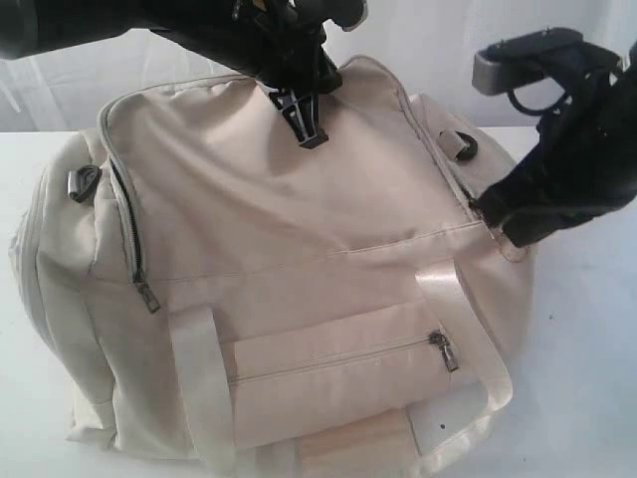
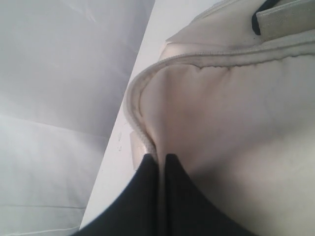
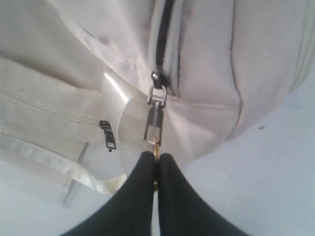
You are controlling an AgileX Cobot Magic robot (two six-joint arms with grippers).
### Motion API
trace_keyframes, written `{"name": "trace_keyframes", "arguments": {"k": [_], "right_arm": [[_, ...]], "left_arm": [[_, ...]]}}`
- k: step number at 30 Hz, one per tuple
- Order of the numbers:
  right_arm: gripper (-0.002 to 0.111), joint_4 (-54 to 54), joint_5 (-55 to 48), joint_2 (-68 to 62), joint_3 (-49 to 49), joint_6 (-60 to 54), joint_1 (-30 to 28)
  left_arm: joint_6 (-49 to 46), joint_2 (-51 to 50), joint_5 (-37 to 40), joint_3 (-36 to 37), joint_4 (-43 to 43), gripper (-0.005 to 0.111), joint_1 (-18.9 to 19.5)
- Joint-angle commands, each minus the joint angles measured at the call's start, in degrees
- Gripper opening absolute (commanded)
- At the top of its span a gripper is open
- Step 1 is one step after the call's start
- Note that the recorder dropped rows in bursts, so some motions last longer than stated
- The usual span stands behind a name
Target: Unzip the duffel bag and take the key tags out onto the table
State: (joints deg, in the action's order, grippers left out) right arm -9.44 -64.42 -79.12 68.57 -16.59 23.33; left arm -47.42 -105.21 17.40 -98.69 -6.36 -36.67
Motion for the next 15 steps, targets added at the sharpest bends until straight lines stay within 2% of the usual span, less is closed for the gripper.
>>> {"name": "trace_keyframes", "arguments": {"k": [1,15], "right_arm": [[0.0,1.71,1.88,1.99,-5.21,1.5,0.03],[0.002,1.6,10.56,2.66,-8.68,1.64,0.03]], "left_arm": [[0.54,0.78,0.19,-0.27,-0.03,0.0,-0.07],[0.55,0.78,1.1,-0.27,-0.03,0.0,-0.07]]}}
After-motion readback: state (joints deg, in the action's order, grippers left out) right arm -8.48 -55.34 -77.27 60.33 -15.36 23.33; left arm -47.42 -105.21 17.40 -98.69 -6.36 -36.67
